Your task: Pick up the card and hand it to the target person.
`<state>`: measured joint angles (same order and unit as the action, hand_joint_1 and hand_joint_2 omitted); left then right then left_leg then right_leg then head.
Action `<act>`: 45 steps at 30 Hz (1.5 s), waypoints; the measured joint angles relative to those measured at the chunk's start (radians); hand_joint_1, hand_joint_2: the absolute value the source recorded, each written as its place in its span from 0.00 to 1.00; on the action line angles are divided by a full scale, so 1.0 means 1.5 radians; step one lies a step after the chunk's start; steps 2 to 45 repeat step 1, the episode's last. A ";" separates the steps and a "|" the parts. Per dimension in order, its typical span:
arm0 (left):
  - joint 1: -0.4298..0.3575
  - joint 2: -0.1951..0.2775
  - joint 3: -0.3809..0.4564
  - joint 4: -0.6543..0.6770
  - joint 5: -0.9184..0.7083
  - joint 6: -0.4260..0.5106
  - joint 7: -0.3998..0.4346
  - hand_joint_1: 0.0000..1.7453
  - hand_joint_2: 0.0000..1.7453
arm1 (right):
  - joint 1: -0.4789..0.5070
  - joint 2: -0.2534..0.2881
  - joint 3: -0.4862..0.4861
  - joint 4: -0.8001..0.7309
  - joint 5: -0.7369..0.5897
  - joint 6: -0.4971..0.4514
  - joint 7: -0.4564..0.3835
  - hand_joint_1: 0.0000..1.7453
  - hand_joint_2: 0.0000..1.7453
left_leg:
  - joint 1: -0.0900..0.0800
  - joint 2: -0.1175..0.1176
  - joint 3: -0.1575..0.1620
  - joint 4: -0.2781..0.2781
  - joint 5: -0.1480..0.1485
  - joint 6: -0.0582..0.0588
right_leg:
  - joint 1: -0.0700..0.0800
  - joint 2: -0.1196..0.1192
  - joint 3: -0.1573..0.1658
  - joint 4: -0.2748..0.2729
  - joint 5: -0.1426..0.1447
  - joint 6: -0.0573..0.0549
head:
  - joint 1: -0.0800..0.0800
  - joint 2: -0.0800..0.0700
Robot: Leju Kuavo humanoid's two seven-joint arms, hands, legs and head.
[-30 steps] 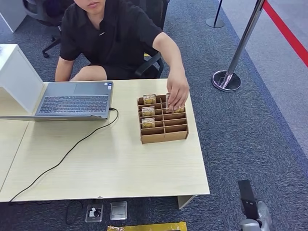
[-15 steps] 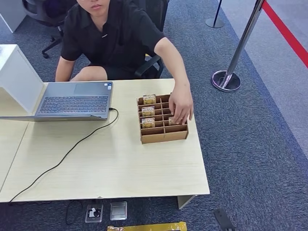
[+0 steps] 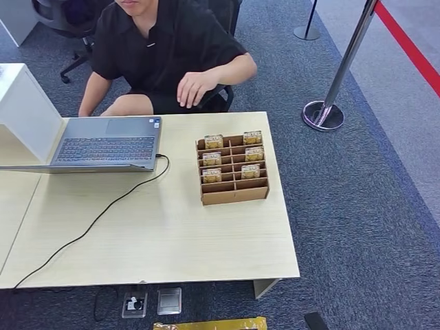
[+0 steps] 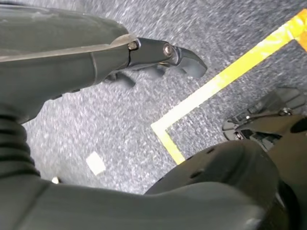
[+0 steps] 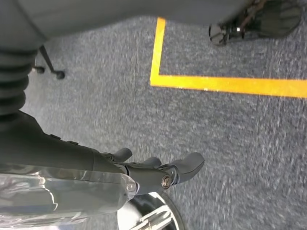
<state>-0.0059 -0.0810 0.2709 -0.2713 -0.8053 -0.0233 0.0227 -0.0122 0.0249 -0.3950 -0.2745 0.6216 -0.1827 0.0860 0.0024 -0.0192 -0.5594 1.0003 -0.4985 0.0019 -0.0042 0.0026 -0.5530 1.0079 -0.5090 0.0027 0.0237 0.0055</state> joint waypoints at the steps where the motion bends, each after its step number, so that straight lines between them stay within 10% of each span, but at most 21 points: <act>1: 0.002 0.001 -0.003 -0.001 0.010 0.000 0.000 0.00 0.00 | 0.002 0.000 0.005 -0.001 -0.008 0.002 -0.001 0.00 0.00 | 0.000 0.000 0.000 0.000 0.000 0.000 | 0.000 0.000 0.000 0.000 0.000 0.000 | 0.000 0.000; 45: 0.002 0.001 -0.003 -0.001 0.010 0.000 0.000 0.00 0.00 | 0.002 0.000 0.005 -0.001 -0.008 0.002 -0.001 0.00 0.00 | 0.000 0.000 0.000 0.000 0.000 0.000 | 0.000 0.000 0.000 0.000 0.000 0.000 | 0.000 0.000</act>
